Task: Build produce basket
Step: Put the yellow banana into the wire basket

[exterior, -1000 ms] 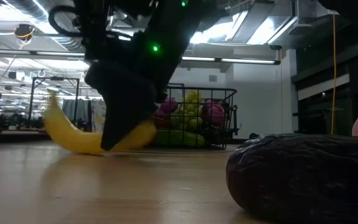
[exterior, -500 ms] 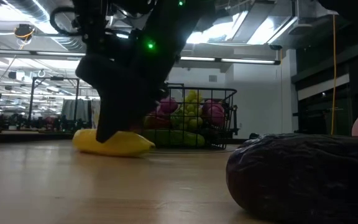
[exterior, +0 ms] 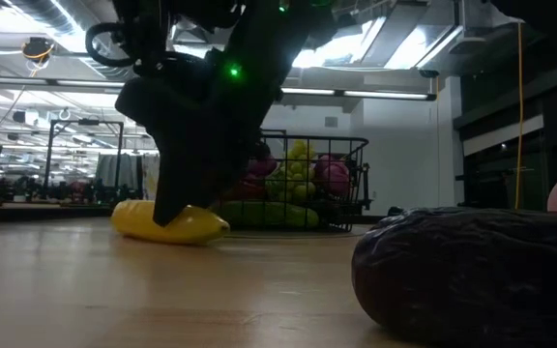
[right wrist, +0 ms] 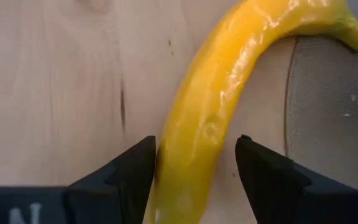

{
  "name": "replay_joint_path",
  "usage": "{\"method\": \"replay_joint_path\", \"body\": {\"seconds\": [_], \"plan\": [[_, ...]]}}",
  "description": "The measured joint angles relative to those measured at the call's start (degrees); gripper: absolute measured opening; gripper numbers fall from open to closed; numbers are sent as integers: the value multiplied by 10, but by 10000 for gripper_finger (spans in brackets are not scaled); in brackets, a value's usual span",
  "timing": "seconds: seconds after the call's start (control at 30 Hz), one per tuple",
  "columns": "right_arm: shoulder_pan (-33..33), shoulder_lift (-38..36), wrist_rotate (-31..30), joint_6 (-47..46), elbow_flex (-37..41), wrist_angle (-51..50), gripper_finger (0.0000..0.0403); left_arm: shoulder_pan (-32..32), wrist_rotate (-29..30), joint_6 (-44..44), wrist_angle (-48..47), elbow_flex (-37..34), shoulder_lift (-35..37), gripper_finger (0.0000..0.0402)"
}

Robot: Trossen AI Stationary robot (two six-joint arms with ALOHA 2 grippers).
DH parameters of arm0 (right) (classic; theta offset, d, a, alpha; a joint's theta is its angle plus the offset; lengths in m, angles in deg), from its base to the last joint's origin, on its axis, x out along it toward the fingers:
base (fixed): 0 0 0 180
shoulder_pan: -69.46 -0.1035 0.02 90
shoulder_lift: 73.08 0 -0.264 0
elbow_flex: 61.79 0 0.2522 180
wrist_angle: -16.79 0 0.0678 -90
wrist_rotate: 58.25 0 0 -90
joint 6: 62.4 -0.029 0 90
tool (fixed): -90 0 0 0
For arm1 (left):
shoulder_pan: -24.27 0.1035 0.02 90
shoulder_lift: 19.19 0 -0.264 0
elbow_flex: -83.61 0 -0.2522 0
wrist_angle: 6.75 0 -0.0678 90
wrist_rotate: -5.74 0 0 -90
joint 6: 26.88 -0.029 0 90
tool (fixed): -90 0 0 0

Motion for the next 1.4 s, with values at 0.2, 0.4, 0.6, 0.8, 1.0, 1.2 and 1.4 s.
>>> {"method": "replay_joint_path", "body": {"seconds": [0.2,0.4,0.6,0.8,1.0,1.2,1.4], "plan": [[3,18,34,-15,0,5,219,0,0,0,0,0,0,208],[3,21,37,-15,0,26,217,0,0,0,1,0,0,208],[3,21,44,-31,0,21,187,0,0,-2,1,0,0,208],[3,21,55,-63,0,19,123,0,0,-4,1,0,0,208],[-2,21,62,-89,-6,18,108,0,0,-4,1,0,0,208],[-14,22,60,-76,-74,-25,108,0,0,-5,1,0,0,208],[-24,22,-40,-52,-202,-172,108,0,0,-5,1,0,0,208]]}}
